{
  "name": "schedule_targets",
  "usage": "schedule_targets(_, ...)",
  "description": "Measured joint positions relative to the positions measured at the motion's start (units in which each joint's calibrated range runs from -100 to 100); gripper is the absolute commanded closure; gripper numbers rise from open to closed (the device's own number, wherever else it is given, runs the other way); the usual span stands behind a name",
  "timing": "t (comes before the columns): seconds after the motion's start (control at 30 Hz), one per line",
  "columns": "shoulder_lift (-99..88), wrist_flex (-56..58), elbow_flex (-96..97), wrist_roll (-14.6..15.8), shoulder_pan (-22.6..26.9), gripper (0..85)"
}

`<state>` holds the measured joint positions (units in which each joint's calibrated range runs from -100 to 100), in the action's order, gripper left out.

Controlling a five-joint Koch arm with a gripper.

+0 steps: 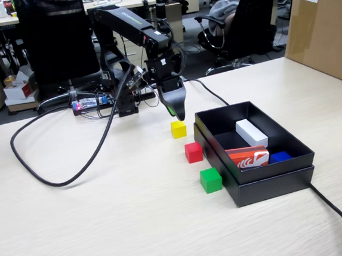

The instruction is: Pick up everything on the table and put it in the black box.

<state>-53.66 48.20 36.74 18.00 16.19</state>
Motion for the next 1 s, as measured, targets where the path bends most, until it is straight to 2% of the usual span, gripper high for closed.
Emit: schedule_targets(1.0, 16.96, -0.23, -0.27, 0.2, 0.44, 40.6)
